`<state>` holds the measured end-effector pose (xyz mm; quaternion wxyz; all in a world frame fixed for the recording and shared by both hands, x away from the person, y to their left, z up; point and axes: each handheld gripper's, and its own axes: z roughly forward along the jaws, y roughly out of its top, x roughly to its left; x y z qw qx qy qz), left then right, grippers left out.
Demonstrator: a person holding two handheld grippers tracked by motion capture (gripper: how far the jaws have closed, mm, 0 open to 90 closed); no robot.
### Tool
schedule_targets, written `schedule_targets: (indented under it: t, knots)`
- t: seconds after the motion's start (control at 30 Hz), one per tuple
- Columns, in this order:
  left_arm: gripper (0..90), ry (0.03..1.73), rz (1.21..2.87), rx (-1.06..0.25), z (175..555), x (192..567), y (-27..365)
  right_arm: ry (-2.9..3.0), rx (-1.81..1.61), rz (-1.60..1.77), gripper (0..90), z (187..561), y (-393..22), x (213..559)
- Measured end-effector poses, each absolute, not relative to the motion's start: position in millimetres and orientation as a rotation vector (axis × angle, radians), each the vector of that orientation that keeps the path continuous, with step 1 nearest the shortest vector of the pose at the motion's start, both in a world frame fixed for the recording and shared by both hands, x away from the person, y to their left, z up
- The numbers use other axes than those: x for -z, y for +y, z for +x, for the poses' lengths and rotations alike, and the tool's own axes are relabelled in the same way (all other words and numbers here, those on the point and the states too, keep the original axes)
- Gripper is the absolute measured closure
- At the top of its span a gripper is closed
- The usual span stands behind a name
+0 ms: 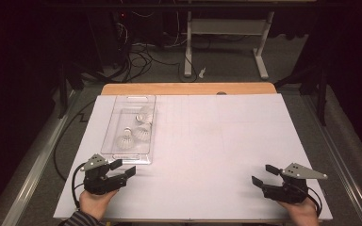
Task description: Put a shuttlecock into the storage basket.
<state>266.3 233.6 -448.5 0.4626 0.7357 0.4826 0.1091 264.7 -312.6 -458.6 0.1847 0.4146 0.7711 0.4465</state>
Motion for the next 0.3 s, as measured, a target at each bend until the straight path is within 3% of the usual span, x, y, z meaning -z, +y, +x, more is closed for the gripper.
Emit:
schedule_targets:
  t: [0.3]
  knots:
    - [32.9,1.181,1.807,-0.266,266.0,448.2,234.0,2.166,-1.259,1.167,27.8,264.2,-313.2,458.2]
